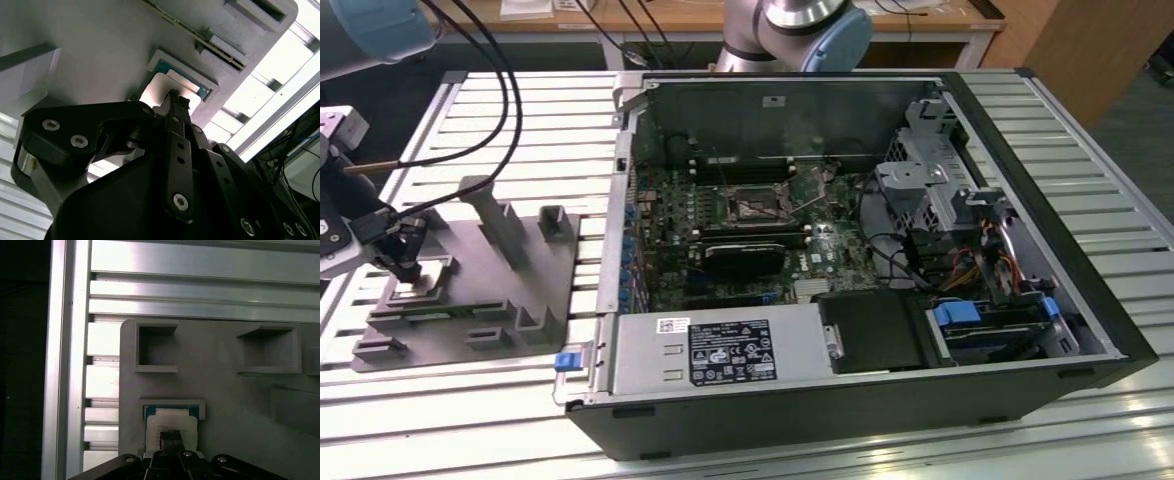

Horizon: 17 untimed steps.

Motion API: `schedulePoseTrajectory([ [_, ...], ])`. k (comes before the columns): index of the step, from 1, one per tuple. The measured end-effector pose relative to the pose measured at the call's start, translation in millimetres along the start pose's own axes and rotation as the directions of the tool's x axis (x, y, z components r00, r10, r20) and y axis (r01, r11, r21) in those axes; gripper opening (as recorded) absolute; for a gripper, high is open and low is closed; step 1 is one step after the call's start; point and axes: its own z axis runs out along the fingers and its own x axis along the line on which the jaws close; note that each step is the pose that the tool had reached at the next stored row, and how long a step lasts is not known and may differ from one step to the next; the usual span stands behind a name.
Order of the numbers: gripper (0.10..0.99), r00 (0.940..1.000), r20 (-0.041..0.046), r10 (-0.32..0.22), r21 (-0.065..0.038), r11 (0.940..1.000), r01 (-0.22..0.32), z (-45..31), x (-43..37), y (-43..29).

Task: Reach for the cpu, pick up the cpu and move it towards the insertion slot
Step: 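Pick up the cpu and move it towards the insertion slot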

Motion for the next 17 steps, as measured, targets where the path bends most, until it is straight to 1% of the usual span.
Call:
schedulePoseTrajectory([
  [8, 0.114, 1.0000, 0.0000, 0.000, 0.000, 1.0000, 0.000, 0.3, 0.0, -0.1],
  [12, 0.353, 1.0000, 0.0000, 0.000, 0.000, 1.0000, 0.000, 0.4, 0.0, -0.1],
  [13, 0.353, 1.0000, 0.0000, 0.000, 0.000, 1.0000, 0.000, 0.4, 0.0, -0.1],
  [15, 0.471, 1.0000, 0.0000, 0.000, 0.000, 1.0000, 0.000, 0.5, 0.0, -0.1],
  [16, 0.471, 1.0000, 0.0000, 0.000, 0.000, 1.0000, 0.000, 0.5, 0.0, -0.1],
  [17, 0.525, 1.0000, 0.0000, 0.000, 0.000, 1.0000, 0.000, 0.5, 0.0, -0.1],
])
